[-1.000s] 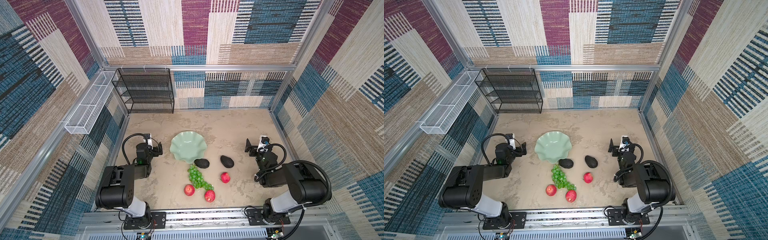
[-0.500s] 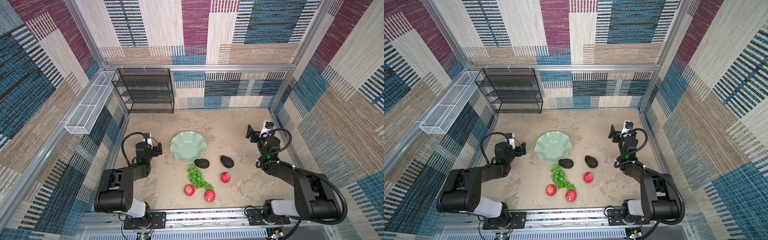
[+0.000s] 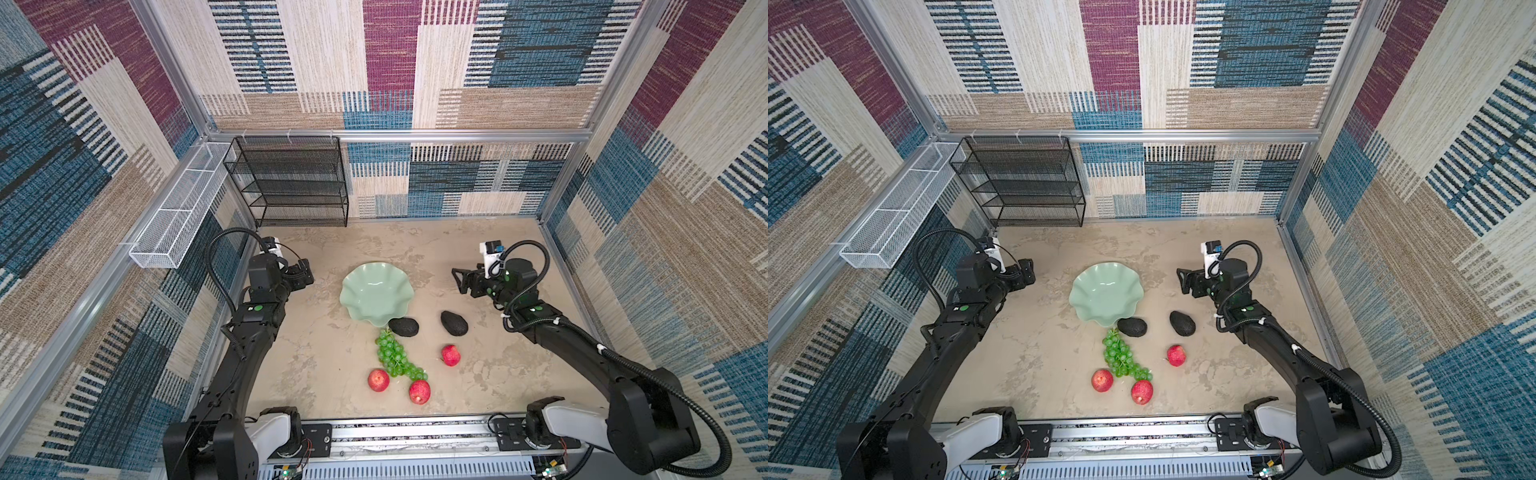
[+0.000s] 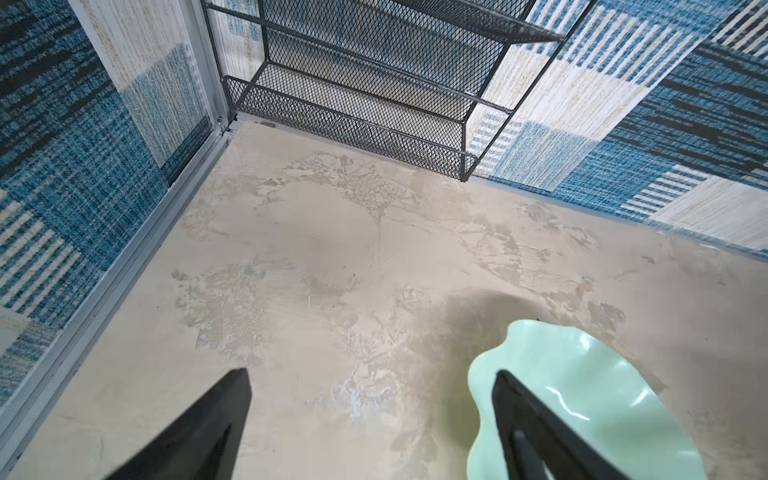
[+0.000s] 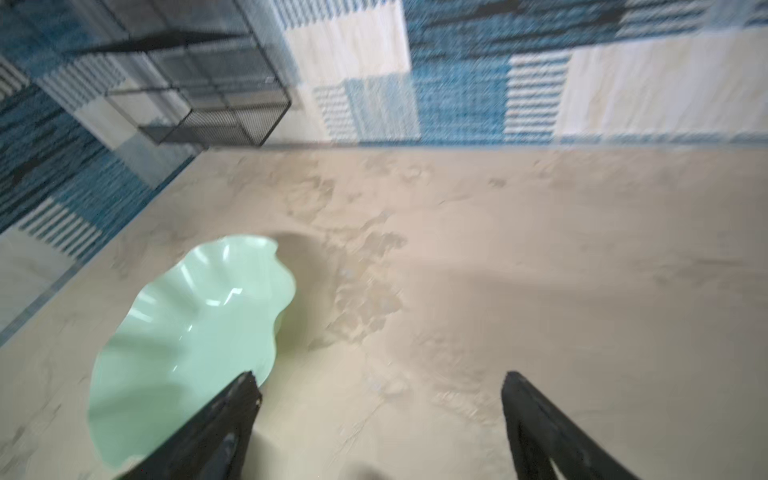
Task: Place and organize the fake fruits in the fruit bowl
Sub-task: 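Move the right gripper toward the avocado farthest from the robot, then grasp the dark avocado with the right gripper and lower it into the bowl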
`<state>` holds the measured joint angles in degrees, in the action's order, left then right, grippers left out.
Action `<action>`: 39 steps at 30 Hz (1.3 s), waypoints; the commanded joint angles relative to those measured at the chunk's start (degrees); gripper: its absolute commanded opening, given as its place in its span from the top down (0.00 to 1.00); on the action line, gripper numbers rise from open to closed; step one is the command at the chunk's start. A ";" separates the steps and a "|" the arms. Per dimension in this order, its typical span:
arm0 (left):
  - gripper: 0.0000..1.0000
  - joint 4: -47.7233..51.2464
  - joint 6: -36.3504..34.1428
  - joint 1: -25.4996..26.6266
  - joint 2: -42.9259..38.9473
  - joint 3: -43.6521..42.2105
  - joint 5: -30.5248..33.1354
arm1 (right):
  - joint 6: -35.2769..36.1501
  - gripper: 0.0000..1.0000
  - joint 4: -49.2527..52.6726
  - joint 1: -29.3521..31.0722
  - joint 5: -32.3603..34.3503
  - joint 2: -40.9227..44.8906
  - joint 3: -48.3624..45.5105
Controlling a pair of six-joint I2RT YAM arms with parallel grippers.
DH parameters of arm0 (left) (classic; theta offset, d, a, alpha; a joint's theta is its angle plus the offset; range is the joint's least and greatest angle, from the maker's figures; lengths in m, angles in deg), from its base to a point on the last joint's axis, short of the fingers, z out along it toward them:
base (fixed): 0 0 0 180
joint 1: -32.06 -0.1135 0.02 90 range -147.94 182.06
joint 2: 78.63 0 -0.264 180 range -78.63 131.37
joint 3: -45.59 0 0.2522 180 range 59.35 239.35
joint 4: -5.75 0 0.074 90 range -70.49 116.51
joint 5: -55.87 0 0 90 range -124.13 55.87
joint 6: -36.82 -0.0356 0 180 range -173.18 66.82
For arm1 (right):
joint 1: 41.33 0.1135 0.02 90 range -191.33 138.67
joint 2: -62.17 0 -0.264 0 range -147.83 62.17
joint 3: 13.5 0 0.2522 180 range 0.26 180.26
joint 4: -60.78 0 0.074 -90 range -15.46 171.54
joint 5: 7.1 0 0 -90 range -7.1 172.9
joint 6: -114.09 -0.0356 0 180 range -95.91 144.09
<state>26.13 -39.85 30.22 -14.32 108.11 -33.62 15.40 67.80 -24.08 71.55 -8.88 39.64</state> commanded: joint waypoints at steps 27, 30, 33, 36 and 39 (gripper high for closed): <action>0.04 2.88 -0.25 -0.05 -5.35 0.18 -0.69 | -7.60 0.61 17.83 12.98 17.48 -12.75 1.43; 0.04 3.03 -0.18 -0.08 -5.59 0.21 -0.17 | -6.49 0.63 20.86 12.98 19.83 -10.65 4.92; 0.04 3.11 0.16 -0.09 -5.76 0.11 0.66 | -4.80 0.63 22.92 13.11 19.58 -9.30 10.64; 0.04 2.85 0.65 -0.09 -5.67 -0.15 1.34 | -3.65 0.63 22.60 13.32 16.79 -11.63 18.14; 0.04 3.57 0.72 -0.09 -5.54 0.18 1.77 | -3.03 0.64 20.80 14.89 14.12 -17.65 25.55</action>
<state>29.40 -39.85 30.22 -19.83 108.08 -32.96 10.96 89.83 -10.24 88.75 -23.22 61.10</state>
